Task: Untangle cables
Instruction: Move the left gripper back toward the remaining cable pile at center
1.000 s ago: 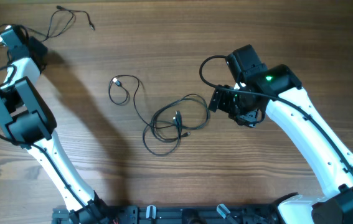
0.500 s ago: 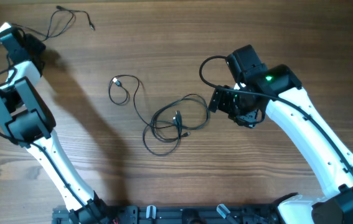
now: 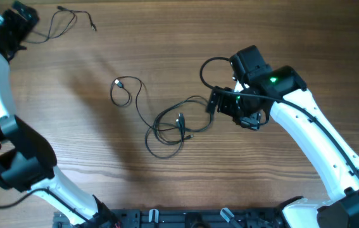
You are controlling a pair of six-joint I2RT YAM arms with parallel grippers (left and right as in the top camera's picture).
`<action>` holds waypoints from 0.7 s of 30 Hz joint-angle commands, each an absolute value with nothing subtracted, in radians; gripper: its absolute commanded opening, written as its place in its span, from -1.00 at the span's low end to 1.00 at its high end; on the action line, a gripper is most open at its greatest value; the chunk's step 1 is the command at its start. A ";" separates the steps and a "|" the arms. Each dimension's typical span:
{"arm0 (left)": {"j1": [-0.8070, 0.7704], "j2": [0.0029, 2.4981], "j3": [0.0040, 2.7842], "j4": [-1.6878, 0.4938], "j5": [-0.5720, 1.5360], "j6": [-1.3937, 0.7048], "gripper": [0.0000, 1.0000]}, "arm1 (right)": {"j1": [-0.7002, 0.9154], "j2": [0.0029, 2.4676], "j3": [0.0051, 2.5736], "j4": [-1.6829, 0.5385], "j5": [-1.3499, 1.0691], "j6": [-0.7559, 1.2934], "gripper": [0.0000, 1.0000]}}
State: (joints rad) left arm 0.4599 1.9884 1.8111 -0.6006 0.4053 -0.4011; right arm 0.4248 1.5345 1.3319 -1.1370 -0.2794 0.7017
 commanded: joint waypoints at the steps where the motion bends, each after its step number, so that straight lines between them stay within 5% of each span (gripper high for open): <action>1: 0.438 1.984 1.801 -0.865 0.703 -0.433 1.00 | 0.429 1.549 1.331 -1.096 -0.440 0.593 0.97; 8: 0.281 1.997 1.782 -1.319 0.648 -0.224 1.00 | 0.429 1.549 1.331 -1.092 -0.443 0.586 0.99; 21: -0.098 1.997 1.615 -1.437 0.370 -0.277 1.00 | 0.355 1.549 1.331 -1.113 -0.284 0.582 0.99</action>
State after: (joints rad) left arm -0.0360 1.9877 1.6535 -1.4105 0.4221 -0.2668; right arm 0.3962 1.5349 1.3315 -1.0973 -0.3298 0.5999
